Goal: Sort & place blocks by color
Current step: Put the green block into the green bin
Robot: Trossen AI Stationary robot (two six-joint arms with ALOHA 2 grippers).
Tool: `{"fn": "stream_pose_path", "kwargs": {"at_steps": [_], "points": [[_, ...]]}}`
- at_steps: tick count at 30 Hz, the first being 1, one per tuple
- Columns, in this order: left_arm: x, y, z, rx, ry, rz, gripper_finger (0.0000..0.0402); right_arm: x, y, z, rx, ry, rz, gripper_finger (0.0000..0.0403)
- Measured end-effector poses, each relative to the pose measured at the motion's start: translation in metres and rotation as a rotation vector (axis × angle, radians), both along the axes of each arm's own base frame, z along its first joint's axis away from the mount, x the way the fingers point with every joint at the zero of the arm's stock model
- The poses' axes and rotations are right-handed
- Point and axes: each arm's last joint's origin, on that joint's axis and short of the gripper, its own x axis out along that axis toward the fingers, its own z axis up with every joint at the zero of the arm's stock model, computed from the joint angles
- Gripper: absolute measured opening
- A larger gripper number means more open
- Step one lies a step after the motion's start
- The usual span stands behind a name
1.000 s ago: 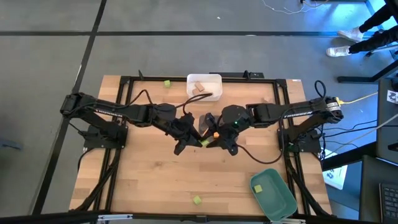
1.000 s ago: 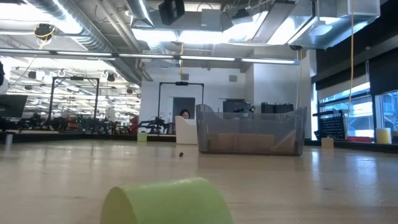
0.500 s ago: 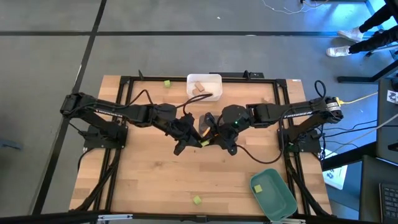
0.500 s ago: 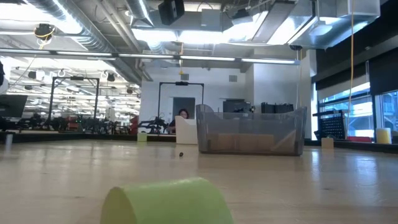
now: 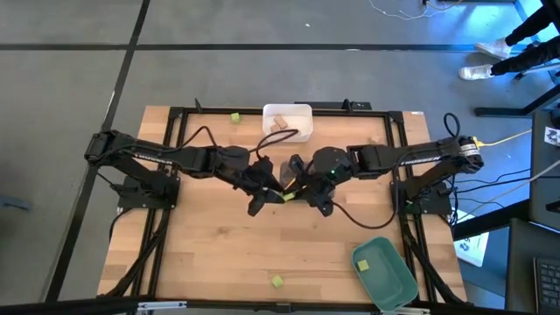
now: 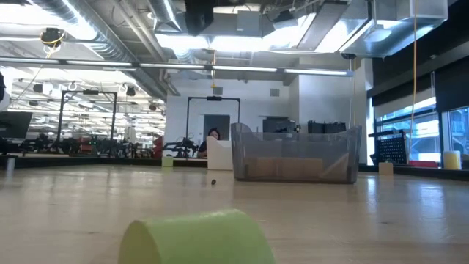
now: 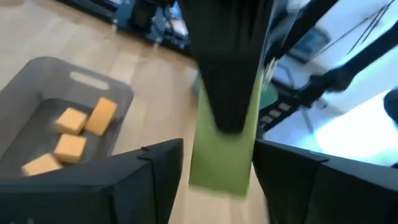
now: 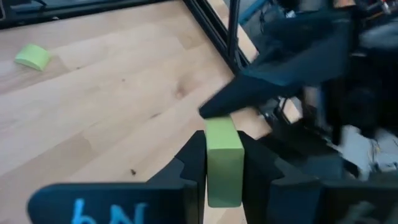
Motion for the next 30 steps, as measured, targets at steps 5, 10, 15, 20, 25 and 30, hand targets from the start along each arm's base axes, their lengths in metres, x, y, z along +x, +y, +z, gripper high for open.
{"fn": "stream_pose_path", "kwargs": {"at_steps": [5,10,15,20,25,30], "points": [[-0.002,0.005,-0.005,0.055,0.048,-0.007,0.0183,-0.012,0.001,0.011,0.000,0.019,-0.087,0.0058],[-0.002,0.013,-0.008,0.145,0.061,-0.013,0.0183,-0.037,0.012,0.039,0.044,0.046,-0.190,0.0058],[-0.002,0.021,-0.008,0.214,0.048,-0.021,0.0184,-0.068,0.026,0.062,0.123,0.140,-0.337,0.0058],[-0.002,0.030,-0.008,0.265,0.043,-0.014,0.0182,-0.101,0.042,0.071,0.243,0.337,-0.492,0.0058],[-0.002,0.037,-0.008,0.295,0.041,-0.005,0.0182,-0.125,0.060,0.063,0.412,0.602,-0.606,0.0058],[-0.003,0.044,-0.009,0.312,0.056,0.005,0.0182,-0.145,0.083,0.051,0.513,0.964,-0.721,0.0058]]}}
